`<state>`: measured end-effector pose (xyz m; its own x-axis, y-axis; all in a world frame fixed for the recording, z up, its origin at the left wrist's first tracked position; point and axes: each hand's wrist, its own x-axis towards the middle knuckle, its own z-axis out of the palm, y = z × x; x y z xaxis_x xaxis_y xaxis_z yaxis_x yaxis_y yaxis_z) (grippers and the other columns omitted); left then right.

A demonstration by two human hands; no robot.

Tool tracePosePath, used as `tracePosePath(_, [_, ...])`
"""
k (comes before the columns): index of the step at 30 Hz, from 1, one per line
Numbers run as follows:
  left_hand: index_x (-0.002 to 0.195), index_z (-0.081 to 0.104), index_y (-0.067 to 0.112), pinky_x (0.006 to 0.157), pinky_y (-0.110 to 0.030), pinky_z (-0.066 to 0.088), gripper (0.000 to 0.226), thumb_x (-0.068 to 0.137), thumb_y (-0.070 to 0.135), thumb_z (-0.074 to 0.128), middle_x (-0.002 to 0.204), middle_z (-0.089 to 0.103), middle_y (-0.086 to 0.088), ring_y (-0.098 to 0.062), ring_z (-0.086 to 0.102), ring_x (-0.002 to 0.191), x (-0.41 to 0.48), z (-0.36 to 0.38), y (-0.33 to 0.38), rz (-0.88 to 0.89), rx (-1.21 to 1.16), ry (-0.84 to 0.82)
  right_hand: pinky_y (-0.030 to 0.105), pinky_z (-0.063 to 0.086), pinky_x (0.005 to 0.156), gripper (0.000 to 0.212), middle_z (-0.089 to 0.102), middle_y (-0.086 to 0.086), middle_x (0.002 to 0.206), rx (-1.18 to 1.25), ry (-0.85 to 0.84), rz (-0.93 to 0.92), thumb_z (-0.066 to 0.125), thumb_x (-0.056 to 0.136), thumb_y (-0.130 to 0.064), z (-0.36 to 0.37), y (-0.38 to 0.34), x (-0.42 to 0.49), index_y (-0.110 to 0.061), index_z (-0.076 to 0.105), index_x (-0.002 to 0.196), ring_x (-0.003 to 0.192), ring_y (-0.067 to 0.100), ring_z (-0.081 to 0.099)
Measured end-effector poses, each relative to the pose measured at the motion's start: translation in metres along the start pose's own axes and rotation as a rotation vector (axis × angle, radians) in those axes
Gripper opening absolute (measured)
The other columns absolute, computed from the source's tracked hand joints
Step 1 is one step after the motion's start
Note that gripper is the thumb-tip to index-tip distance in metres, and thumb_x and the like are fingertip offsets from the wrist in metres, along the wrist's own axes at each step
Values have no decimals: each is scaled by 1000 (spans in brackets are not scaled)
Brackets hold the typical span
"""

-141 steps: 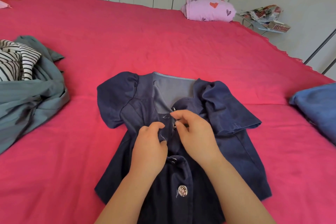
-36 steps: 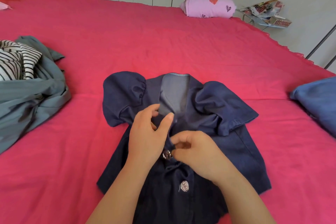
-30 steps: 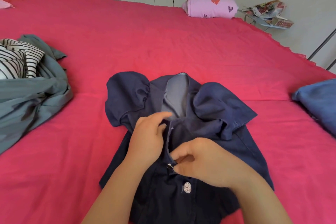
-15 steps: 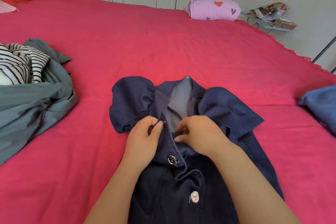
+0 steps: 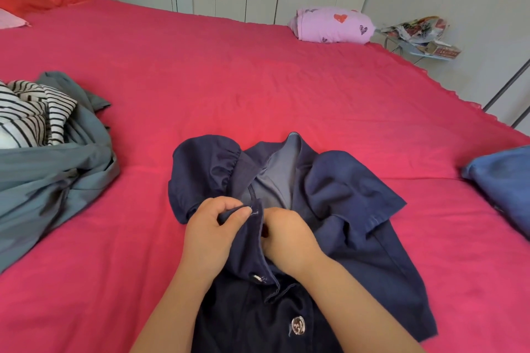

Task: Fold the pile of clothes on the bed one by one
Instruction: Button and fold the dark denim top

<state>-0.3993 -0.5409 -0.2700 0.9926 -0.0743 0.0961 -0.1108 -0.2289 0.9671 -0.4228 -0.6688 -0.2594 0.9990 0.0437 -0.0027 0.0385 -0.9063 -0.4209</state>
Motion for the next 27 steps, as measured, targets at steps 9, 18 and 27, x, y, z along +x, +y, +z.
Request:
tracePosePath(9, [75,61,27,75,-12,41,14,84,16,64,89,63,5,-2,56,85,17,13,26,69,1,19,17,46,62,9,67,2,71,1007,118,171,67,82,-5,-42,4,1,-14,66,80,65,5,60])
tracePosePath(18, [74,60,24,83,-34,44,12,82,32,61,80,60,12,-16,55,90,47,26,51,202,123,31,25,52,73,10,72,3,77,973,326,154,67,81,-6,-59,8,14,-16,69,81,72,10,66])
tracePosePath(27, [72,57,27,70,-13,38,13,81,29,67,78,60,12,1,52,76,53,30,59,103,69,-2,12,48,69,21,71,-8,78,823,515,176,67,79,-3,-57,10,19,-24,68,75,71,4,65])
